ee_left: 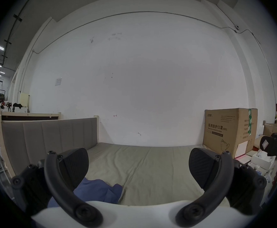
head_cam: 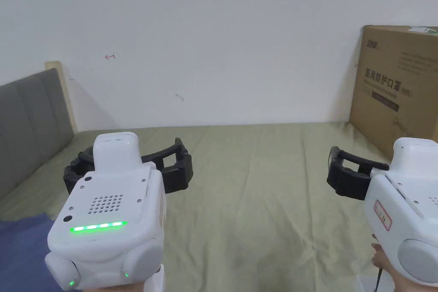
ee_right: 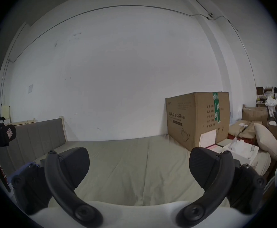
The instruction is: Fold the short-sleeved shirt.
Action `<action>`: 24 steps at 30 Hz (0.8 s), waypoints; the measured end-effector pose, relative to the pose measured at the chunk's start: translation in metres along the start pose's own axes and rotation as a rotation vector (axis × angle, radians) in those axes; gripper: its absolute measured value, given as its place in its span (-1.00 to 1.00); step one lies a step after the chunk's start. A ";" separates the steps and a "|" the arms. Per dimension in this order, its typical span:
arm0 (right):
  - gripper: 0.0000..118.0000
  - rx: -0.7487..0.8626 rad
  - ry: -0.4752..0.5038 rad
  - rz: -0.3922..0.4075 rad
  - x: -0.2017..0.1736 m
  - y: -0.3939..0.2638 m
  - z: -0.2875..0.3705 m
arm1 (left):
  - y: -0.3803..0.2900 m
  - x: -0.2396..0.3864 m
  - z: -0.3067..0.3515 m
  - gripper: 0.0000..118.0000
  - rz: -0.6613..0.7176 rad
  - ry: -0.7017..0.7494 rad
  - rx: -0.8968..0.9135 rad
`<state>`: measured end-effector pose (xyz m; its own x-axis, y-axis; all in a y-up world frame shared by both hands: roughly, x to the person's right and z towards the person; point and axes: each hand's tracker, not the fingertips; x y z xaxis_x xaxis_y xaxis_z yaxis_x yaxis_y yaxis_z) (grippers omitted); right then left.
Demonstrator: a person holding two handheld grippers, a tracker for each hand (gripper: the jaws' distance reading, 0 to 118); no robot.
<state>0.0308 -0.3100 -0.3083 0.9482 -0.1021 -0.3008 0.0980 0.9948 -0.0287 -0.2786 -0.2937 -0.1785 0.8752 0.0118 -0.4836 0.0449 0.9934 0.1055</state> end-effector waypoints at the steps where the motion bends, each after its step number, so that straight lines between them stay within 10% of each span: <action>1: 1.00 -0.010 0.002 -0.001 0.002 0.000 -0.001 | 0.000 0.000 0.001 1.00 -0.006 -0.002 0.003; 24: 1.00 -0.095 -0.014 0.119 -0.012 -0.001 0.002 | -0.008 0.020 0.014 1.00 -0.124 -0.042 0.005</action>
<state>0.0200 -0.3103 -0.3031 0.9556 0.0168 -0.2943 -0.0435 0.9955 -0.0844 -0.2547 -0.3035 -0.1767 0.8824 -0.1156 -0.4560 0.1561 0.9864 0.0520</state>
